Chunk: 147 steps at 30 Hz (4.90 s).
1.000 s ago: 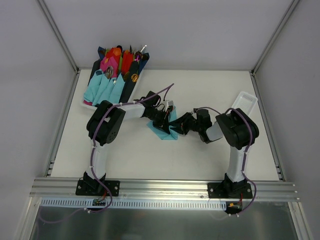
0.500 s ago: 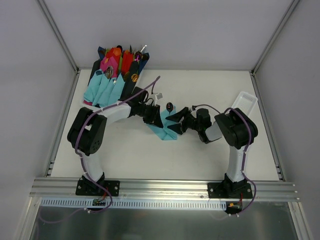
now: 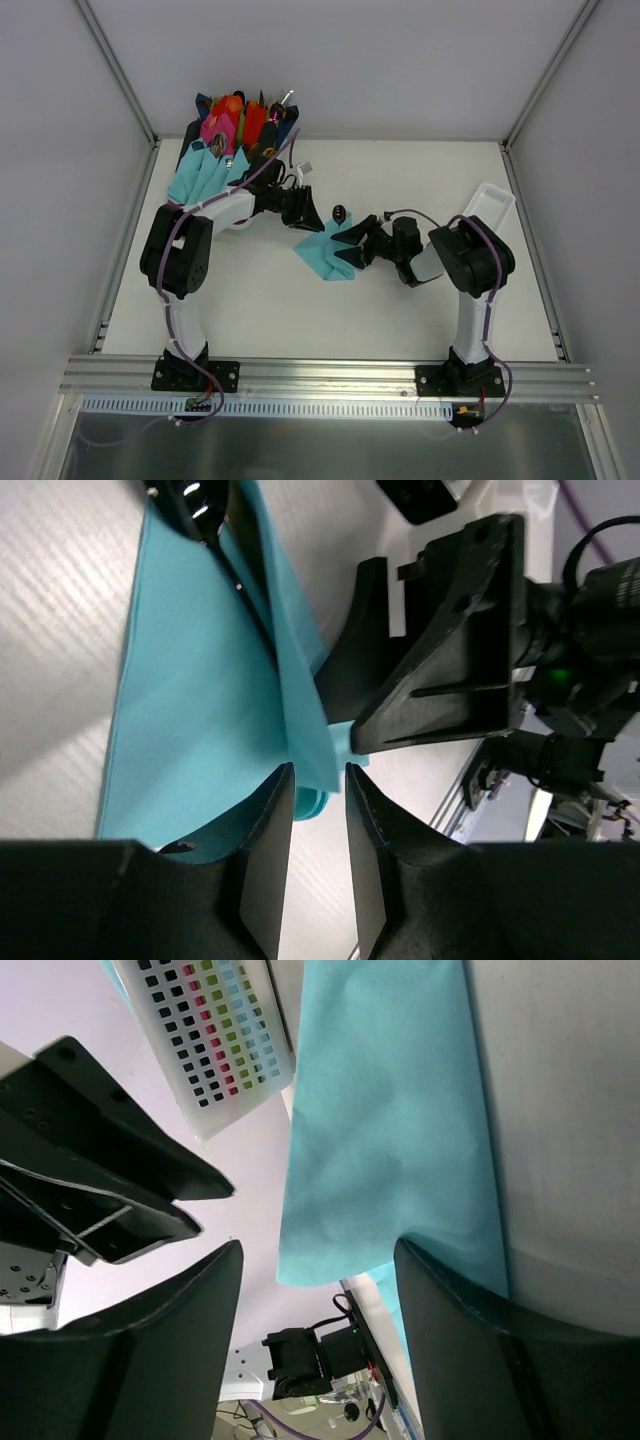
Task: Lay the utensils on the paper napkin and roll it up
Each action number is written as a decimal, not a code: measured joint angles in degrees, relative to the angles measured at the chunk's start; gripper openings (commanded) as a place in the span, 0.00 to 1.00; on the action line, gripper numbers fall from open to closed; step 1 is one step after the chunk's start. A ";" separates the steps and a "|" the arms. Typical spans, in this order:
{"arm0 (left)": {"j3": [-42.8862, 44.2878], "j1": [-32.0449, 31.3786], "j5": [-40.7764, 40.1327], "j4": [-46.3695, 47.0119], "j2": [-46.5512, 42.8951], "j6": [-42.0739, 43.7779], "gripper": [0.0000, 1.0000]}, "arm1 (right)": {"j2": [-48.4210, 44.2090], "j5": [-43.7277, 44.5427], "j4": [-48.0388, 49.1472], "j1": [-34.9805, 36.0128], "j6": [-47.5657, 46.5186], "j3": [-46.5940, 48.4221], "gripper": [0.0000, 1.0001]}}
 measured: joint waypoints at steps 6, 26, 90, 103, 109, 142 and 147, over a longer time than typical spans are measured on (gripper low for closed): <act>1.16 -0.79 4.04 1.53 1.18 -3.69 0.26 | 0.61 -0.07 -0.04 0.02 0.96 0.07 0.46; 5.77 -6.25 0.81 0.39 8.70 -4.72 0.13 | 1.60 -0.15 -2.12 0.15 -0.92 0.11 0.33; 8.61 -5.31 -6.71 -7.74 13.86 1.31 0.06 | -5.81 14.75 -64.22 3.80 -37.40 25.22 0.00; 8.61 -5.31 -6.71 -7.76 13.86 1.33 0.06 | -5.88 14.99 -64.52 3.85 -37.51 27.78 0.00; 8.61 -5.29 -6.71 -7.76 13.86 1.33 0.06 | -3.74 15.76 -66.16 4.07 -37.79 30.05 0.00; 0.83 -6.49 -2.86 -8.22 -3.56 6.73 0.09 | -0.63 16.81 -73.50 4.68 -41.29 34.69 0.12; -4.87 -9.11 -2.58 -6.32 -4.13 5.20 0.07 | -0.50 16.06 -73.44 4.48 -41.11 34.69 0.12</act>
